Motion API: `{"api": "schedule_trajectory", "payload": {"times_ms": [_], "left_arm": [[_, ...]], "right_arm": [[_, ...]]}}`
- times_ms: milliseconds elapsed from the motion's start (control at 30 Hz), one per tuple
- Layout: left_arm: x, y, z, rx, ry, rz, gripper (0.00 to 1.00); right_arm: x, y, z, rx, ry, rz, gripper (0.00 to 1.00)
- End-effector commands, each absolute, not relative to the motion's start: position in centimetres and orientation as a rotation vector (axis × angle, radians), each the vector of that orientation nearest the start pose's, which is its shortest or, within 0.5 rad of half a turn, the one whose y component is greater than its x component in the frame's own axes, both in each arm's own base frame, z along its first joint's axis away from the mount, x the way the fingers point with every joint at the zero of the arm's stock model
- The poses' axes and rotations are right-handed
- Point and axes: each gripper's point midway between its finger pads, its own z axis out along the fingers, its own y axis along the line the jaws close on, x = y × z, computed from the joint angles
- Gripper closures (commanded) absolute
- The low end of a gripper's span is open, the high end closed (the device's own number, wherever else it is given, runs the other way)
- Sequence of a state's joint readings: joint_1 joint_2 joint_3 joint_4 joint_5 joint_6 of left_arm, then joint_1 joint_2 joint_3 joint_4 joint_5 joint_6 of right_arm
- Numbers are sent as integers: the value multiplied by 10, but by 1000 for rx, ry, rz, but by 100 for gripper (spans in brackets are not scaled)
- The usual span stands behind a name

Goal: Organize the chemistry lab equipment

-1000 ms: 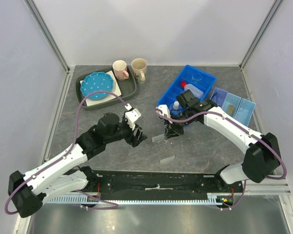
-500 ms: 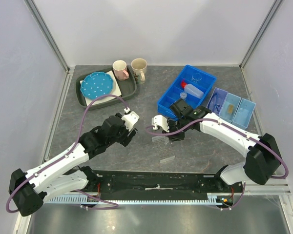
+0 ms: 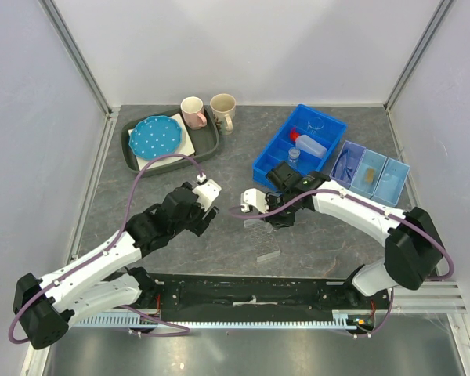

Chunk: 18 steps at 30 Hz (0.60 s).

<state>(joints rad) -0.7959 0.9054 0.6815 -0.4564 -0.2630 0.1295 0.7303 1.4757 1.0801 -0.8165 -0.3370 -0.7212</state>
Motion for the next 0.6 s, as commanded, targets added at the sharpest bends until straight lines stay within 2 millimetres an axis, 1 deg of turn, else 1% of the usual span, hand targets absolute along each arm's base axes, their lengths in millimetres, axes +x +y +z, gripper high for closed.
{"api": "schedule_trajectory", "payload": {"times_ms": [0, 100, 300, 567], "left_arm": [[231, -154, 148, 870, 2014, -28, 19], [231, -154, 148, 867, 2013, -28, 19], [231, -154, 148, 866, 2012, -29, 19], [231, -154, 149, 865, 2010, -30, 19]], "right_arm": [[205, 230, 91, -1903, 2003, 447, 92], [206, 229, 87, -1919, 2012, 424, 91], [210, 231, 84, -1931, 2021, 388, 90], [213, 227, 92, -1938, 2012, 339, 90]]}}
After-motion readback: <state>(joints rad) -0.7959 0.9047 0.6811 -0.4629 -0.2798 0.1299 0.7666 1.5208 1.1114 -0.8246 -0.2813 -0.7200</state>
